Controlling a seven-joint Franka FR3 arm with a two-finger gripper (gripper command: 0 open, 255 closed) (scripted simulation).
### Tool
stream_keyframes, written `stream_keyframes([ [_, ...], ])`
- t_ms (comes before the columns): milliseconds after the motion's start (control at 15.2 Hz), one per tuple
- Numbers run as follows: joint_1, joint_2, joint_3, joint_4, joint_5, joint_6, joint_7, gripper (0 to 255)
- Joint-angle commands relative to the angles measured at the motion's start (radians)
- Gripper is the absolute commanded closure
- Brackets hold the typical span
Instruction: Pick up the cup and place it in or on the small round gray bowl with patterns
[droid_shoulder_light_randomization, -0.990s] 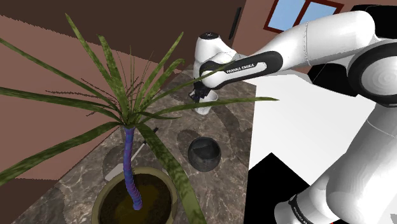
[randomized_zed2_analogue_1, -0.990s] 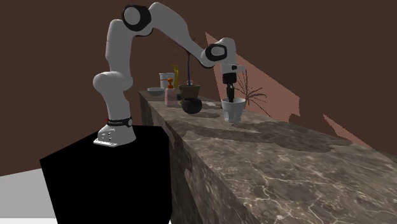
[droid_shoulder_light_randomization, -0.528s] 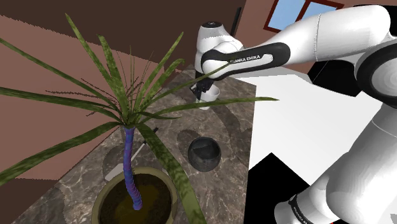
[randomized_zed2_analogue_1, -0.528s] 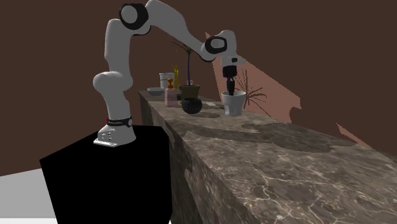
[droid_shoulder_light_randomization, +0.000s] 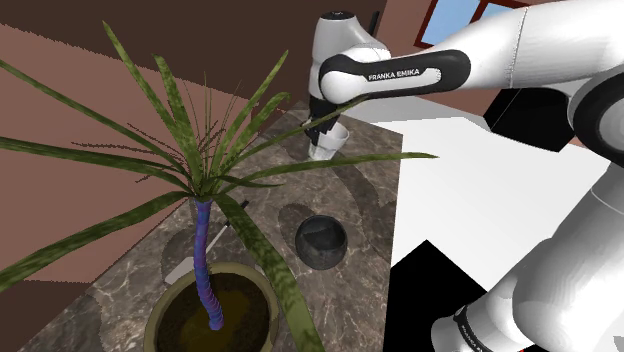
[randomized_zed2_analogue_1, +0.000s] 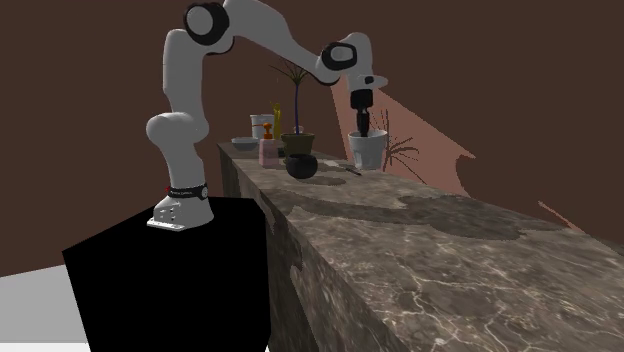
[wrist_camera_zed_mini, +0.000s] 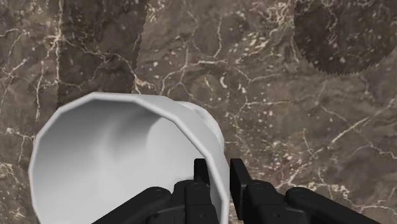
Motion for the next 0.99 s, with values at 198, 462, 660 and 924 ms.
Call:
stream_keyframes([
  [198,0.000,-0.012,0.001,0.053,0.008,-0.063,-0.016,255],
  [462,0.001,-0.019,0.002,0.097,0.013,-0.113,-0.027,255],
  [660,0.002,-0.023,0.003,0.132,0.017,-0.151,-0.034,255],
  [924,0.027,-0.103,0.025,0.046,0.023,-0.154,0.013,255],
])
